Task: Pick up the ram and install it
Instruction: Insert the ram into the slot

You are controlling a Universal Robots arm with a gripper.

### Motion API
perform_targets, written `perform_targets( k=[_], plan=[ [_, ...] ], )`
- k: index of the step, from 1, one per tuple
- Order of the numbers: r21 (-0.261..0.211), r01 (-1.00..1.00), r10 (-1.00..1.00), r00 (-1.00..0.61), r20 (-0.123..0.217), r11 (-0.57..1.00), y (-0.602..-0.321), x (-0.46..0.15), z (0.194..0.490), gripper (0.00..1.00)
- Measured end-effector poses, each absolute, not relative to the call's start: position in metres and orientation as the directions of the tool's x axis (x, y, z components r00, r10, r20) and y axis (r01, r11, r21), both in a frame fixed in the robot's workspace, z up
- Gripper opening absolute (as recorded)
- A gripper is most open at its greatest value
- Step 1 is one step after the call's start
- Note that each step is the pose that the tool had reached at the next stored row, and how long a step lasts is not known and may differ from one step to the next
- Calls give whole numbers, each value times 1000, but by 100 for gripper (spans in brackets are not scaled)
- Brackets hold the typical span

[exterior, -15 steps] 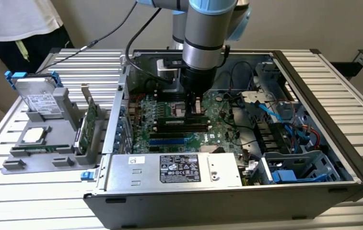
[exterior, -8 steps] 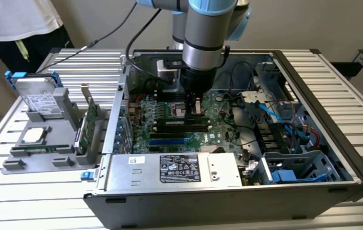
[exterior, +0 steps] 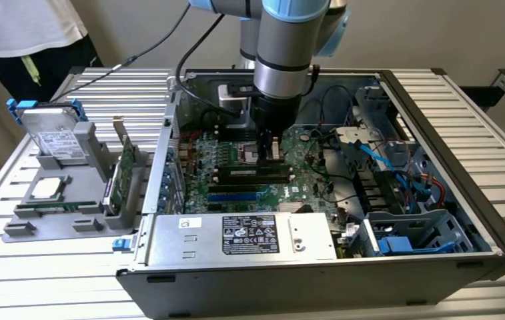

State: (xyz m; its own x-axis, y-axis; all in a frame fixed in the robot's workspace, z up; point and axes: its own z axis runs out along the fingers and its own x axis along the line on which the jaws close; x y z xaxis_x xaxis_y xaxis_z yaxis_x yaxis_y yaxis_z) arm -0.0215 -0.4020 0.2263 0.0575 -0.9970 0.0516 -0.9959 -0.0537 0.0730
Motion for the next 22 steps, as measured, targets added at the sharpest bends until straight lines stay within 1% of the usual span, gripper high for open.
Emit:
perform_targets(
  k=[22],
  plan=[
    [73,-996,-996,57,62,-52,-402,-22,223,13]
  ],
)
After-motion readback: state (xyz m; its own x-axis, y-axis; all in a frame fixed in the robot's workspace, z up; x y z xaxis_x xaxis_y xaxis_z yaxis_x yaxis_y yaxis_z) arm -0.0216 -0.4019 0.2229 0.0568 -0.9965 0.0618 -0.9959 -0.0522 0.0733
